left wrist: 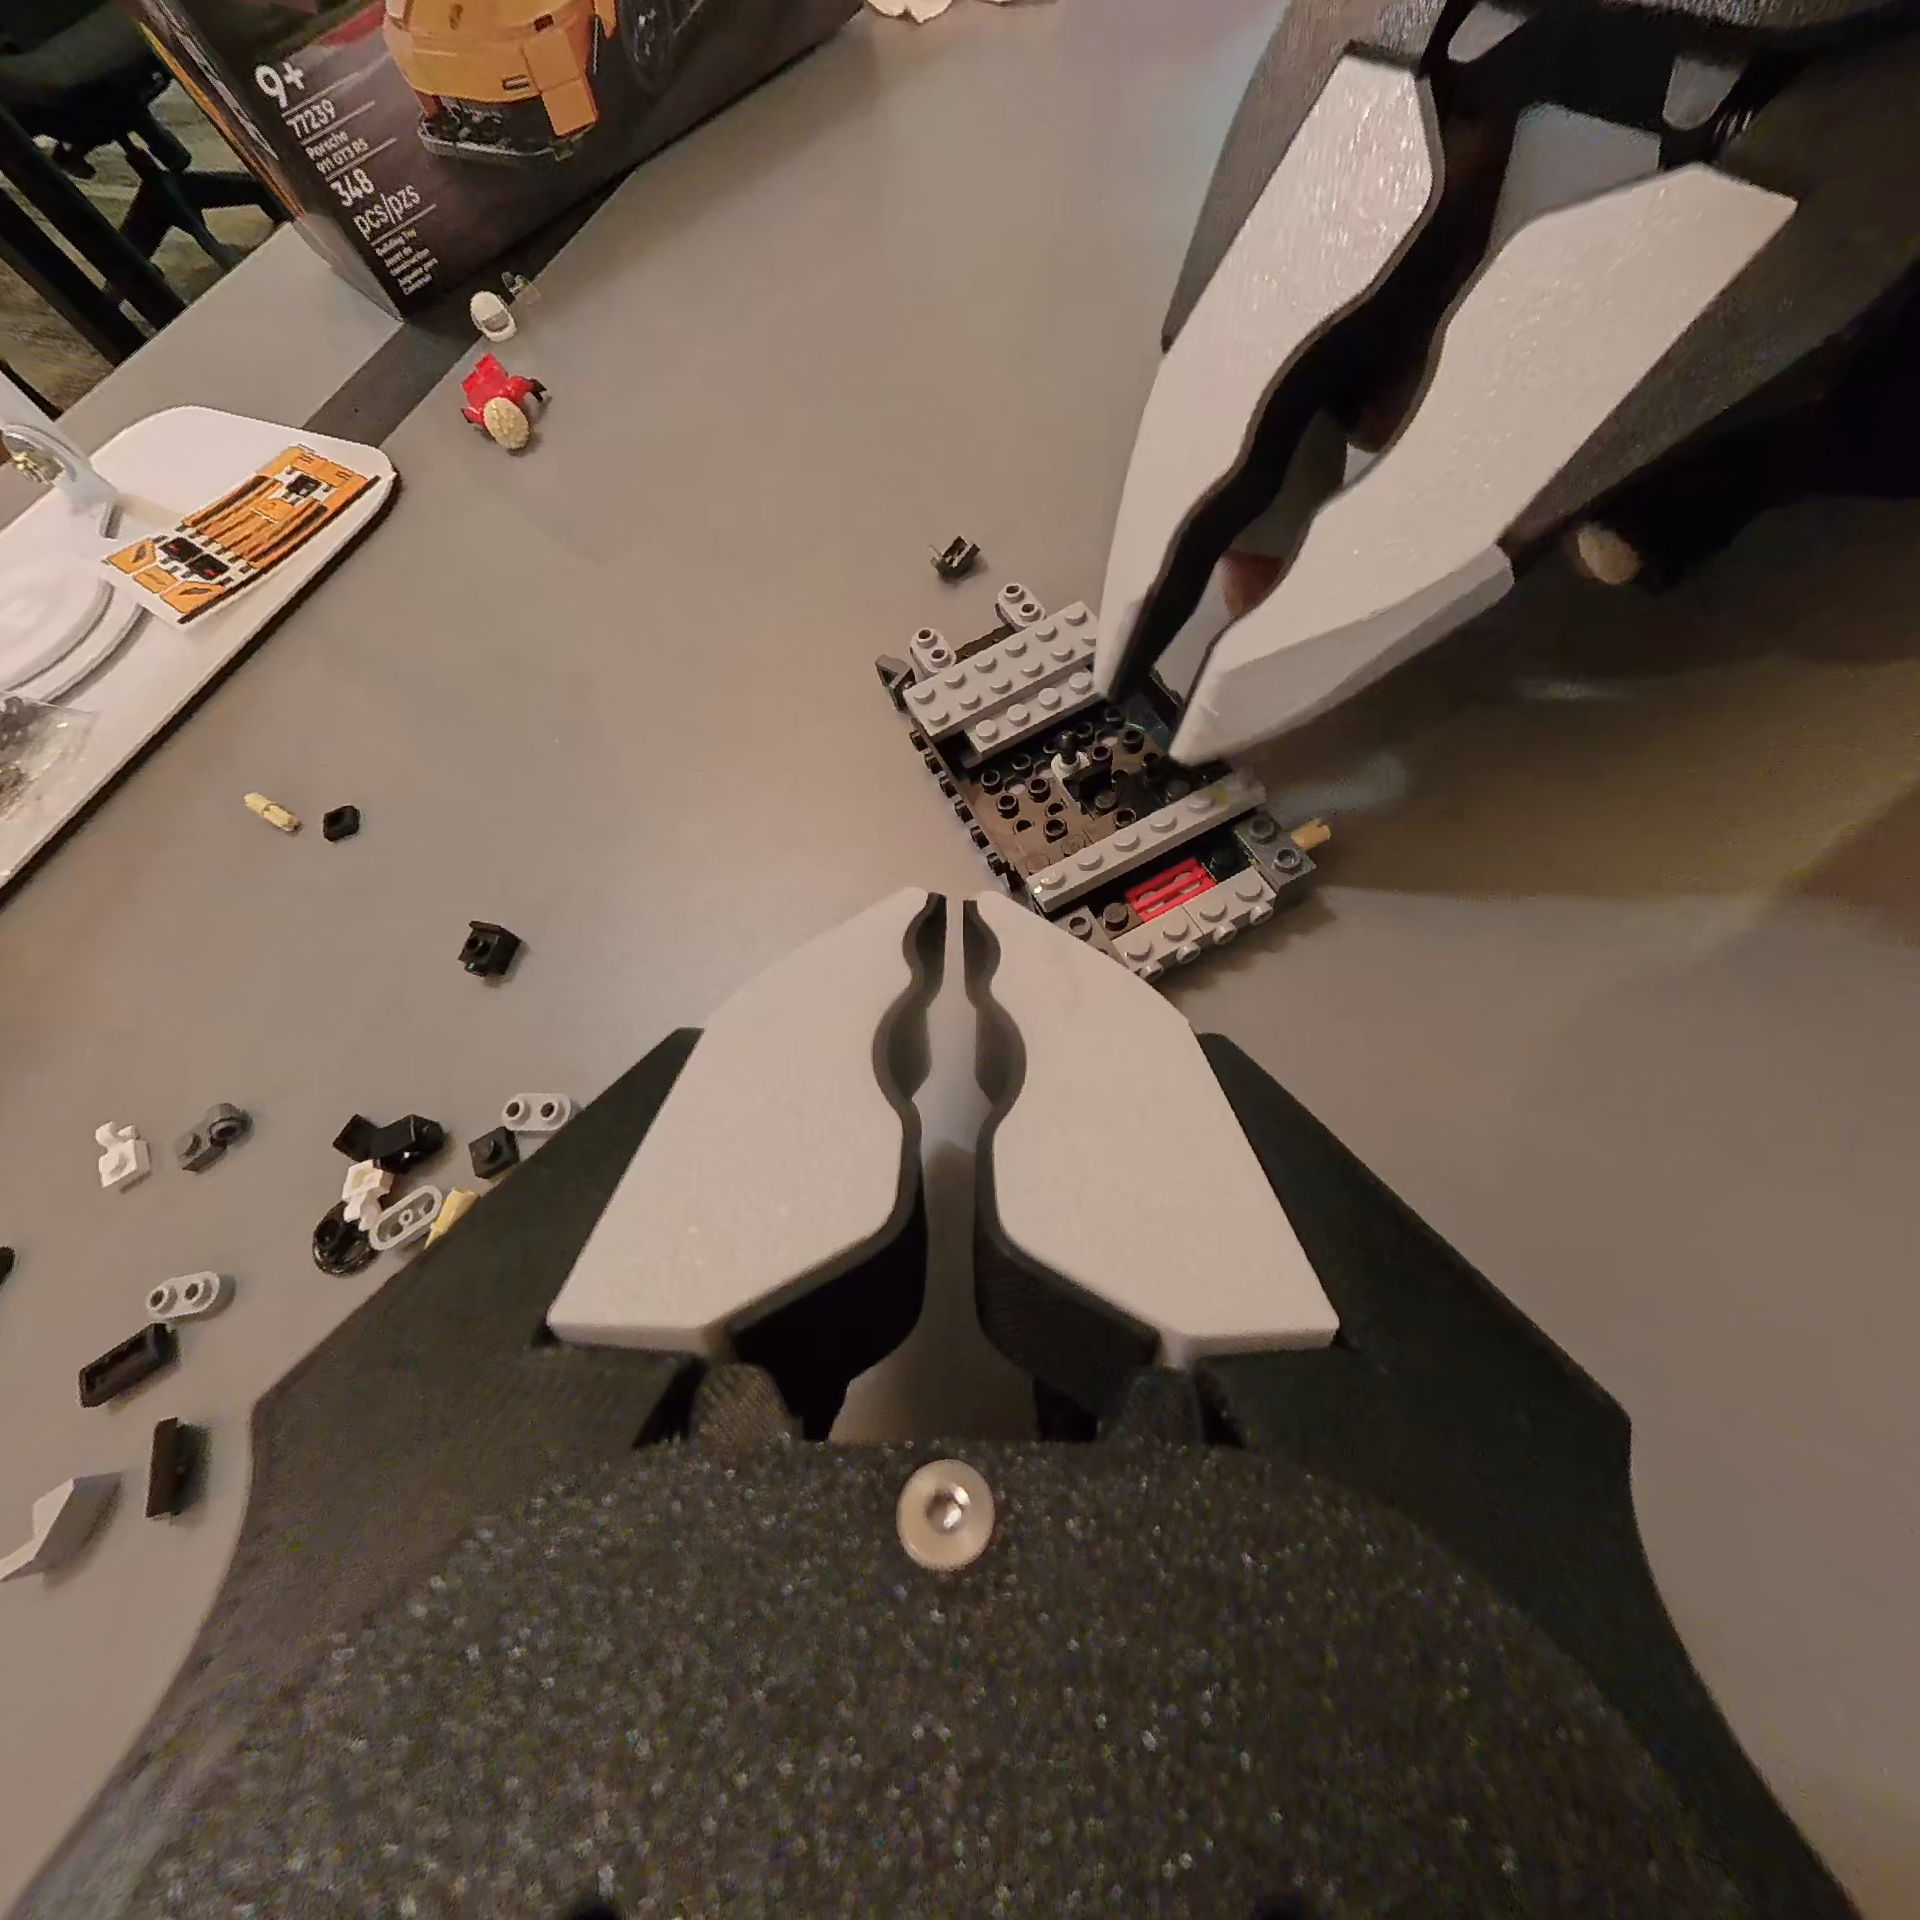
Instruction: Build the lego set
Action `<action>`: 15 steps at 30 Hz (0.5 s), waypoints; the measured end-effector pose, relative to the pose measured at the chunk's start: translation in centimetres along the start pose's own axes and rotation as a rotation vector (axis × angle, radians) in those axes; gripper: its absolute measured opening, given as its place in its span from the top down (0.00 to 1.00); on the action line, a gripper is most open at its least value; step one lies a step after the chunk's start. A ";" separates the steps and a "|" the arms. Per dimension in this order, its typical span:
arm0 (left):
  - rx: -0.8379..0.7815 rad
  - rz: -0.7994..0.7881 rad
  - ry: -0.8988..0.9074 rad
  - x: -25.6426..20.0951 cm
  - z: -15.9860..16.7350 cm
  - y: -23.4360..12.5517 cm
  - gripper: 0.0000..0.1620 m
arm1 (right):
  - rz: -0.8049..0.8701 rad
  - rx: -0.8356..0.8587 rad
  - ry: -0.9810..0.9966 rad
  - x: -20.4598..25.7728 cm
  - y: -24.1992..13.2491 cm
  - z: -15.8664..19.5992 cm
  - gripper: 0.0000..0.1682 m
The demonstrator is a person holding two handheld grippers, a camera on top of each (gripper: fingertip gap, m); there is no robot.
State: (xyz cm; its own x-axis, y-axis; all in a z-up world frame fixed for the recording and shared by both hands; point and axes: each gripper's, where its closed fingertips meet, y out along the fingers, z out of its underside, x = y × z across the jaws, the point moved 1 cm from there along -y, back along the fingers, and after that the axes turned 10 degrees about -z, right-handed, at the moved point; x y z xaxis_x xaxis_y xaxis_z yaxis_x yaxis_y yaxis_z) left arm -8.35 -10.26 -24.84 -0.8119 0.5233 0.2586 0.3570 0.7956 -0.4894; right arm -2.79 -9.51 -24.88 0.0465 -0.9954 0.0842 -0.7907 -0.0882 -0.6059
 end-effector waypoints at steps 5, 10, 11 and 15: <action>0.000 0.006 -0.002 -0.1 0.0 0.0 0.98 | 0.070 -0.056 0.055 -2.4 -2.4 -0.1 0.91; -0.009 0.014 -0.007 -0.1 -0.1 -0.2 0.97 | 0.123 -0.003 0.061 -4.4 -4.0 1.4 0.88; -0.010 0.015 -0.010 -0.1 -0.1 -0.2 0.97 | 0.110 0.013 0.059 -4.4 -3.9 1.5 0.88; -0.013 0.010 -0.002 -0.1 -0.2 -0.3 0.97 | 0.068 0.114 0.020 -5.4 -2.9 1.8 0.84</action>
State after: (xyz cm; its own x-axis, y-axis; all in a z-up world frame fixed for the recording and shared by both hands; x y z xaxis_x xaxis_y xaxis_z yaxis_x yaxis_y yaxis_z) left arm -8.30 -10.46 -24.57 -0.8092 0.5304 0.2525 0.3709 0.7946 -0.4806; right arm 0.38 -3.93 -24.99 -0.0180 -0.9983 0.0552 -0.7168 -0.0256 -0.6968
